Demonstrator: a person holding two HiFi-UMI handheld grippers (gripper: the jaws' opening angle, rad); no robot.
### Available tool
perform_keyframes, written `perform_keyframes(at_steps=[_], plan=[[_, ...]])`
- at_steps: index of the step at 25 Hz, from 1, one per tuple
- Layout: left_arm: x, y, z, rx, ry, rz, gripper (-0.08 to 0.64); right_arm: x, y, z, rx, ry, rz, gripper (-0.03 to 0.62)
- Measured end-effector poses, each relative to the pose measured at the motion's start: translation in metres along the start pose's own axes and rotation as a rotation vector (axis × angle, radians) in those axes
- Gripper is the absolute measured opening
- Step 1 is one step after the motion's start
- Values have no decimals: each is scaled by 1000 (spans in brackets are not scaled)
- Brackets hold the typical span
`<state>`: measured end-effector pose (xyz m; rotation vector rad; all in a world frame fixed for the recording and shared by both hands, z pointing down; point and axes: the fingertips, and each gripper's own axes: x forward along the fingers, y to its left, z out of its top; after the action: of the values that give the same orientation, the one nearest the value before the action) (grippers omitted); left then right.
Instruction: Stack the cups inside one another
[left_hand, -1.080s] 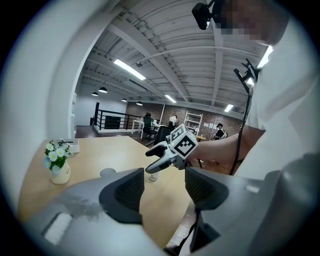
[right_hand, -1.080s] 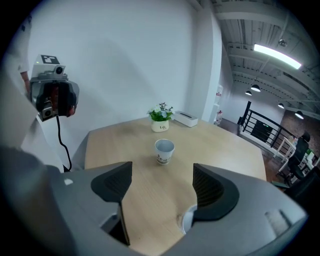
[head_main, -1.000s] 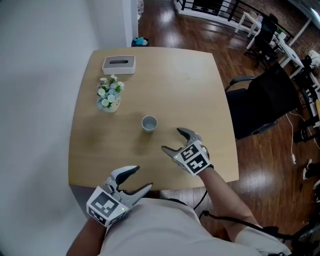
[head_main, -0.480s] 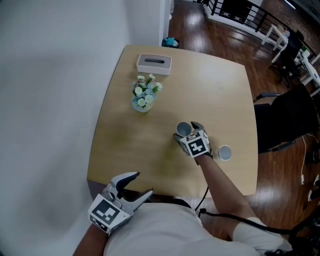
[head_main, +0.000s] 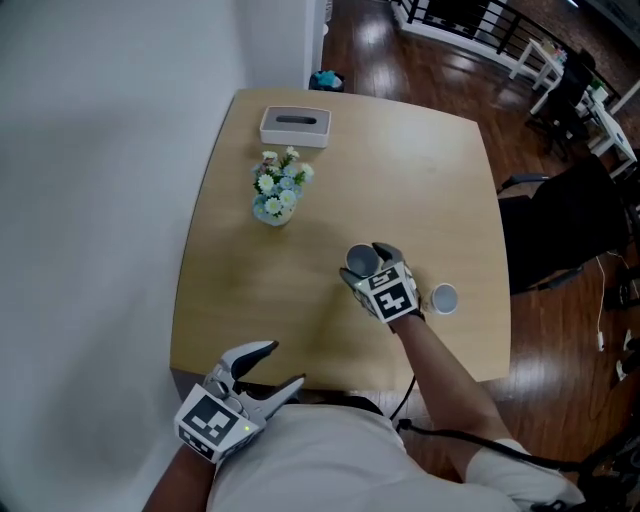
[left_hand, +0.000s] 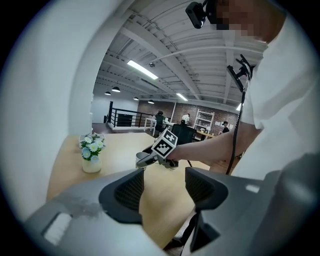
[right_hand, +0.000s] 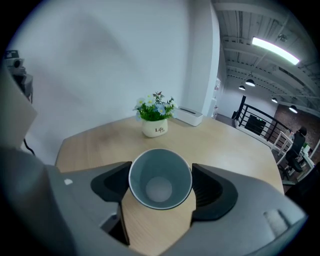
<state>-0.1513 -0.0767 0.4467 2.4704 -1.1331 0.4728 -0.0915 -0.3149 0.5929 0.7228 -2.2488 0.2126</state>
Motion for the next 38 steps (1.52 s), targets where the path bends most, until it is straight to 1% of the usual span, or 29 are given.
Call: perform_keyframes(at_steps=[4, 6, 8, 13, 18, 22, 25, 33, 38], plan=[[23, -15, 17, 29, -12, -75, 276, -45, -8, 4, 2, -34, -3, 379], [36, -26, 23, 52, -21, -123, 276, -69, -19, -1, 15, -41, -20, 379], [48, -39, 28, 59, -23, -169, 276, -92, -34, -9, 29, -43, -48, 379], [74, -64, 35, 99, -20, -253, 276, -142, -72, -41, 85, -26, -123, 379], [95, -84, 41, 101, -12, -295, 276, -172, -100, -82, 120, 12, -167, 379], [108, -94, 44, 112, -9, -299, 276, -174, -112, -104, 124, 36, -172, 379], [115, -99, 45, 116, -10, -284, 276, -170, -116, -114, 125, 42, -156, 379], [126, -111, 44, 71, 3, -220, 276, -153, -110, -130, 100, 41, -54, 391], [134, -122, 40, 38, 20, -176, 276, -157, -113, -130, 89, 6, -22, 403]])
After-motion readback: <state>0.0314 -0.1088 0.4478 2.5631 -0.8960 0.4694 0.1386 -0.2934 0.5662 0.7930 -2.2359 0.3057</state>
